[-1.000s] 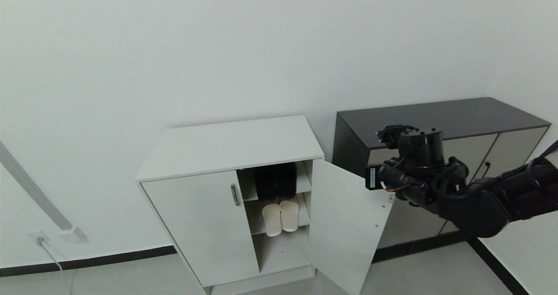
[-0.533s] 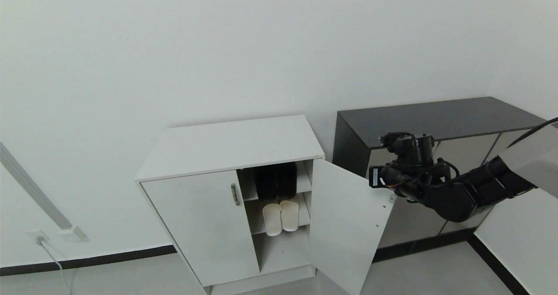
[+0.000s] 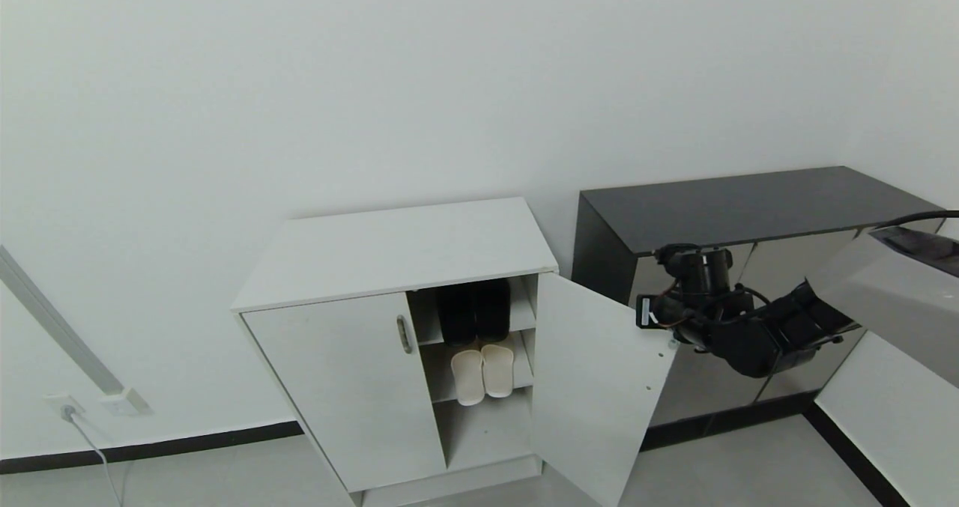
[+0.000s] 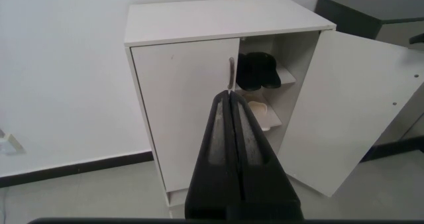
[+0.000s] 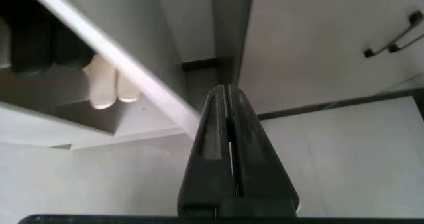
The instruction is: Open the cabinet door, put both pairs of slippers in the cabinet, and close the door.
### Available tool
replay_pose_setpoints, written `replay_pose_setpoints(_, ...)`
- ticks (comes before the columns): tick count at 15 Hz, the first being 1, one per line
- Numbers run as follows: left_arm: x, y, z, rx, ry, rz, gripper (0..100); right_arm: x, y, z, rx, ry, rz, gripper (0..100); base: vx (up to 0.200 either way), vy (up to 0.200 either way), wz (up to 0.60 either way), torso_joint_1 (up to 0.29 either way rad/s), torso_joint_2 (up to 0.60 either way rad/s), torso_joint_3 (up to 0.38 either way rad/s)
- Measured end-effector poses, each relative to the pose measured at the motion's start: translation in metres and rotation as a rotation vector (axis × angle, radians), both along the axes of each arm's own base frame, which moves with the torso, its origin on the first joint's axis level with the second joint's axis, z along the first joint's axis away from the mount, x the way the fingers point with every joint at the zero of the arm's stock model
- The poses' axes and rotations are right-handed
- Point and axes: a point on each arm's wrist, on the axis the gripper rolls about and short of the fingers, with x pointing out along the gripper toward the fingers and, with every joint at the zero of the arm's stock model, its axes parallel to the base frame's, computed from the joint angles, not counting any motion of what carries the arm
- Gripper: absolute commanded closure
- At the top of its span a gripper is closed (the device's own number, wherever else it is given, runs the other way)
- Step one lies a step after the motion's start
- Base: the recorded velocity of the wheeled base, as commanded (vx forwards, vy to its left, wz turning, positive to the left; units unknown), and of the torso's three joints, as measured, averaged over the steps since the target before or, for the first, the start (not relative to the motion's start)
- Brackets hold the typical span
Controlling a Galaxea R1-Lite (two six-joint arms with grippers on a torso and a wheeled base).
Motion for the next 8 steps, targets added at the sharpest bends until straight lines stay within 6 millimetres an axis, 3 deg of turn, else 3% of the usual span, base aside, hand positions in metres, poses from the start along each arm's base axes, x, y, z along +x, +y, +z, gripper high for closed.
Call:
replay_pose_setpoints(4,0.0,0.0,0.0,0.0,0.0,0.003,100,0.004,-0.004,-0.01,-0.007,0.014,-0.01,100,0.0,0.0,0.0,0.0,0.0,0.0)
replay_pose_setpoints(8,0.0,0.0,0.0,-0.001,0.0,0.005,100,-0.013,0.013,-0.013,-0.024,0.041,0.036,100,0.0,0.0,0.0,0.0,0.0,0.0)
